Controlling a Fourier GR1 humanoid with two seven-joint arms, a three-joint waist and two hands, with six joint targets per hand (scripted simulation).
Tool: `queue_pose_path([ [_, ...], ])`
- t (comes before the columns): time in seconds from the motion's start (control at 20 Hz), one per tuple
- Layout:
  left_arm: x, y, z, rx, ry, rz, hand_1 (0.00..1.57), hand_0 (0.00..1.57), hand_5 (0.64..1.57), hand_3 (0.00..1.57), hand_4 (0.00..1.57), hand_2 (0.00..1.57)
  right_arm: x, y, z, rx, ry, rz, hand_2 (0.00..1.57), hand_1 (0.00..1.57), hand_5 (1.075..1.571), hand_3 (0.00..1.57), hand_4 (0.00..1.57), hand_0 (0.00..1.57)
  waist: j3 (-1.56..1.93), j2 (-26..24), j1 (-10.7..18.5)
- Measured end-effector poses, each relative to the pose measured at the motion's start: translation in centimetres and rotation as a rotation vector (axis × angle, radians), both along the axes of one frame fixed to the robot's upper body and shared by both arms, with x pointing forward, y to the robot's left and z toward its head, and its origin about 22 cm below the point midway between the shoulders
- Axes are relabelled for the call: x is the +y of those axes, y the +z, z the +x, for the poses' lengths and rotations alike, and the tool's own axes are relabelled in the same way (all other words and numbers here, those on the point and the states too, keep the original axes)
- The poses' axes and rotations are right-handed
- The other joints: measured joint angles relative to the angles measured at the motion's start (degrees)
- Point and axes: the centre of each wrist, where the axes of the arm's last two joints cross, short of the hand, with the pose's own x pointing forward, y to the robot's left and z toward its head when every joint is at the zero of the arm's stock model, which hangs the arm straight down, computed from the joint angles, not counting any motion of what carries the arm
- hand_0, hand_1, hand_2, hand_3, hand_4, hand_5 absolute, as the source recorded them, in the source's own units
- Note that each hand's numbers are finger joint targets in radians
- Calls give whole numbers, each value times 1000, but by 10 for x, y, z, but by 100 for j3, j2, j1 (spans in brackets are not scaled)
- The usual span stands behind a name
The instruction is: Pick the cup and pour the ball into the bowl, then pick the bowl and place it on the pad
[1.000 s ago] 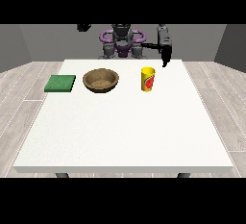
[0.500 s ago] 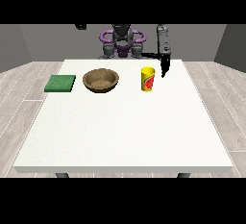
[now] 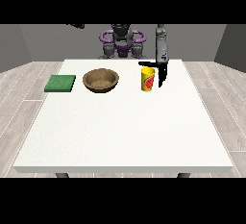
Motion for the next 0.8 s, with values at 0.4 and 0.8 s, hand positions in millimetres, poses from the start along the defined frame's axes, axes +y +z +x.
queue_pose_path([
  [0.4,15,-6,7,-28,47,6,1323,1323,1560,1571,931,1571,-18,16,-21,-77,15,-20,0,0,1561,0,0,0,-2,327,-271],
  [0.8,27,-14,-1,-103,200,241,1325,1325,1478,1571,1069,1571,-38,34,-31,-113,31,-19,0,0,1559,0,125,0,18,492,-506],
])
